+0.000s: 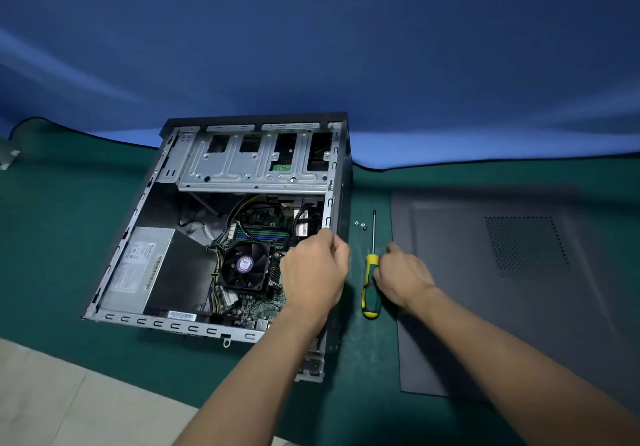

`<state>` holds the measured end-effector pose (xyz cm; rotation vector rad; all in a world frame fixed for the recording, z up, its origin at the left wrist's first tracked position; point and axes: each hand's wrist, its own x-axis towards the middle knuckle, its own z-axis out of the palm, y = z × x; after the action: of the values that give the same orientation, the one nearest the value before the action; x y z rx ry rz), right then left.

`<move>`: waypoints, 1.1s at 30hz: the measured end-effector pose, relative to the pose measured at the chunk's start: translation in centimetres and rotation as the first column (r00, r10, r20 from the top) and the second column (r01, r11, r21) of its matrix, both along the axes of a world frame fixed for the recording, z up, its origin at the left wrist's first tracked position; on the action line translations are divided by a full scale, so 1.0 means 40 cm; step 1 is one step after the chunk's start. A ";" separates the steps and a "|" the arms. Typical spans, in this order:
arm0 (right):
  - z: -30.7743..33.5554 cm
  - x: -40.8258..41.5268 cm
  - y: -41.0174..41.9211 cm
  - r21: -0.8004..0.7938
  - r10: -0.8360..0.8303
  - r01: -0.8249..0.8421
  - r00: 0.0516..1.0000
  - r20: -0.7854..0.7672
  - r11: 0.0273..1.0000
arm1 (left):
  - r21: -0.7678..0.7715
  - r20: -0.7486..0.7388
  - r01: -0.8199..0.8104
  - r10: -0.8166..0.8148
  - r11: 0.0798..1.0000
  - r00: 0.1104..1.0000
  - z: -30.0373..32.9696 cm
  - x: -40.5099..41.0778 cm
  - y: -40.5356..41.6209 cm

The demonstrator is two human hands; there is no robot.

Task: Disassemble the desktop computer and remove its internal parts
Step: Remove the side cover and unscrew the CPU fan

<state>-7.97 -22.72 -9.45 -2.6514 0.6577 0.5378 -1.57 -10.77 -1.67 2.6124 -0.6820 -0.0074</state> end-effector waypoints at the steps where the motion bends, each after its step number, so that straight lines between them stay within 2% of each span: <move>1: -0.004 0.002 0.005 -0.005 -0.077 0.077 0.995 0.064 0.997 | -0.007 0.003 -0.001 0.001 1.000 1.000 -0.001 0.000 0.000; 3: -0.011 0.010 0.010 0.018 -0.209 0.208 0.971 0.113 0.978 | -0.009 0.012 -0.001 0.001 1.000 1.000 -0.002 0.001 0.000; 5: -0.020 0.018 0.015 0.106 -0.318 0.314 0.948 0.021 0.944 | -0.008 0.008 0.001 -0.001 1.000 1.000 -0.004 0.002 0.001; 7: -0.034 0.019 0.022 0.157 -0.338 0.344 0.939 -0.060 0.926 | -0.013 0.007 0.001 -0.001 1.000 1.000 -0.006 0.004 0.001; 10: -0.038 0.014 0.029 0.214 -0.375 0.384 0.924 -0.081 0.898 | -0.015 0.016 -0.014 0.014 1.000 1.000 -0.007 0.005 0.000; 12: -0.028 0.003 0.032 0.286 -0.440 0.443 0.895 -0.076 0.850 | -0.022 0.018 -0.010 0.010 1.000 1.000 -0.005 0.003 0.001; 15: -0.001 -0.025 0.034 0.395 -0.554 0.502 0.832 0.022 0.770 | -0.017 0.026 0.006 -0.006 1.000 1.000 -0.002 0.000 0.003; 17: 0.028 -0.049 0.032 0.418 -0.553 0.464 0.825 0.120 0.781 | -0.002 0.038 0.052 -0.052 0.999 0.998 0.005 -0.002 0.005; 19: 0.071 -0.067 0.022 0.409 -0.488 0.371 0.842 0.231 0.834 | 0.015 0.084 0.140 -0.141 0.990 0.987 0.014 -0.002 0.012; 22: 0.147 -0.078 0.003 0.339 -0.360 0.233 0.850 0.384 0.912 | 0.153 0.178 0.280 -0.305 0.948 0.935 0.041 0.008 0.020; 27: 0.274 -0.060 0.008 0.297 -0.242 0.093 0.821 0.517 0.950 | 0.205 0.266 0.278 -0.326 0.939 0.907 0.110 0.062 0.063; 29: 0.315 -0.034 0.022 0.403 -0.327 0.105 0.779 0.534 0.909 | 0.162 0.327 0.305 -0.342 0.939 0.881 0.127 0.092 0.097; 33: 0.380 0.038 0.062 0.699 -0.595 0.122 0.640 0.487 0.704 | 0.074 0.195 0.326 -0.335 0.942 0.922 0.126 0.152 0.167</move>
<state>-6.46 -20.24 5.75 -1.7718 0.6290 -0.3434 4.51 -4.09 3.39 2.5247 -1.2026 0.1492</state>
